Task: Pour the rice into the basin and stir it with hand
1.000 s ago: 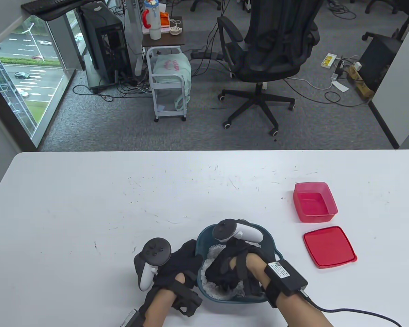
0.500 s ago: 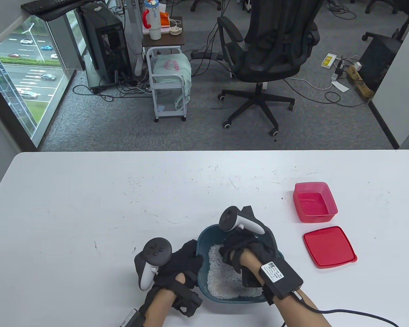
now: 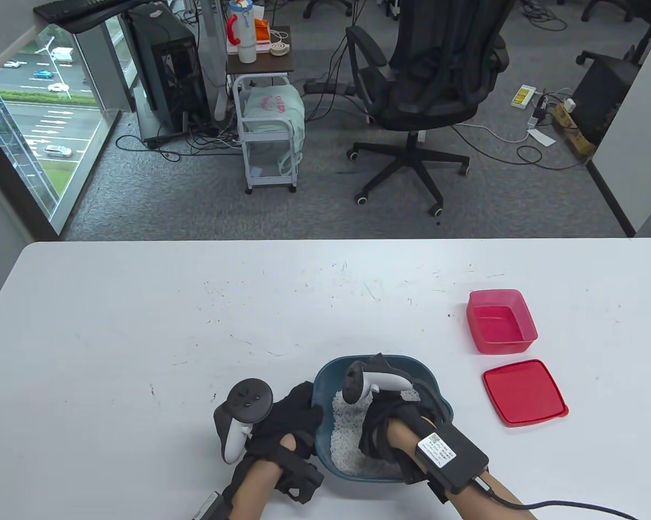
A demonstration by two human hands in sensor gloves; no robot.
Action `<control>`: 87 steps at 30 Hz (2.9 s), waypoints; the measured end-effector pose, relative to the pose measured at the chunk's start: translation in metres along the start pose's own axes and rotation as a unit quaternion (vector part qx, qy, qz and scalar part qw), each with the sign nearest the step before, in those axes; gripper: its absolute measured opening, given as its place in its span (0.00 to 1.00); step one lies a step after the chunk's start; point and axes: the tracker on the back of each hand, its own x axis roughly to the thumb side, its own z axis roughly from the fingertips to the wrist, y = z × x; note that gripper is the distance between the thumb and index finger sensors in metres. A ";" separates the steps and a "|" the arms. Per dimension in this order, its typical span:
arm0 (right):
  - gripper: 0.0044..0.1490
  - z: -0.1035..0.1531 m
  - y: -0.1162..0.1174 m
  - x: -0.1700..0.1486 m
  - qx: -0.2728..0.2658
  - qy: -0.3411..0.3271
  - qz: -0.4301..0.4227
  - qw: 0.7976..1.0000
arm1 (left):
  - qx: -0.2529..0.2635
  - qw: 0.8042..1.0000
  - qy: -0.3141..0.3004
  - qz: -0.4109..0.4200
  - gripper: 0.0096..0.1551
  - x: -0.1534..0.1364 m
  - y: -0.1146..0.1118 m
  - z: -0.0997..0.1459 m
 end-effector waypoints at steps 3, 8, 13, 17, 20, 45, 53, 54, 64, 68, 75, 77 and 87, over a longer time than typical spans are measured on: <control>0.42 0.000 -0.003 0.007 0.016 -0.097 -0.043 0.994 | 0.000 1.000 0.000 0.000 0.38 0.000 0.000 0.000; 0.46 -0.008 -0.011 0.005 0.052 -0.213 -0.223 0.950 | -0.006 1.000 -0.009 -0.001 0.39 0.000 0.000 0.000; 0.46 -0.007 -0.035 -0.003 -0.075 -0.144 -0.189 0.968 | -0.009 1.000 -0.013 -0.002 0.39 0.001 0.000 0.000; 0.43 -0.004 -0.042 -0.009 -0.126 -0.034 -0.119 0.984 | -0.008 1.000 -0.013 -0.003 0.39 0.000 0.000 -0.001; 0.42 0.000 -0.041 -0.014 -0.139 0.052 -0.044 0.988 | -0.007 1.000 -0.012 -0.003 0.39 0.001 0.000 -0.001; 0.44 -0.004 -0.004 -0.008 0.059 -0.188 -0.171 0.965 | 0.000 1.000 -0.017 -0.005 0.38 0.001 -0.001 0.000; 0.43 -0.011 -0.037 -0.020 -0.066 -0.141 -0.230 0.961 | -0.003 1.000 -0.027 -0.011 0.38 0.001 -0.001 0.000; 0.43 -0.010 -0.040 -0.022 -0.085 -0.122 -0.221 0.964 | -0.002 1.000 -0.028 -0.013 0.38 0.001 -0.001 0.000; 0.43 0.009 -0.030 -0.038 -0.118 0.091 -0.043 0.988 | -0.003 1.000 -0.025 -0.009 0.38 0.001 -0.001 0.000; 0.43 0.011 -0.016 -0.031 -0.094 0.101 0.008 0.990 | -0.004 1.000 -0.023 -0.005 0.38 0.001 -0.001 0.000; 0.44 -0.002 0.000 -0.017 0.022 0.001 -0.032 0.999 | 0.000 1.000 -0.017 -0.003 0.38 0.001 -0.001 0.000; 0.43 -0.005 0.000 -0.011 0.040 -0.069 -0.062 0.995 | 0.000 1.000 -0.017 -0.004 0.38 0.001 -0.001 0.000; 0.46 -0.013 -0.026 -0.011 0.017 -0.197 -0.217 0.956 | -0.013 0.999 -0.033 -0.011 0.39 0.002 -0.001 -0.001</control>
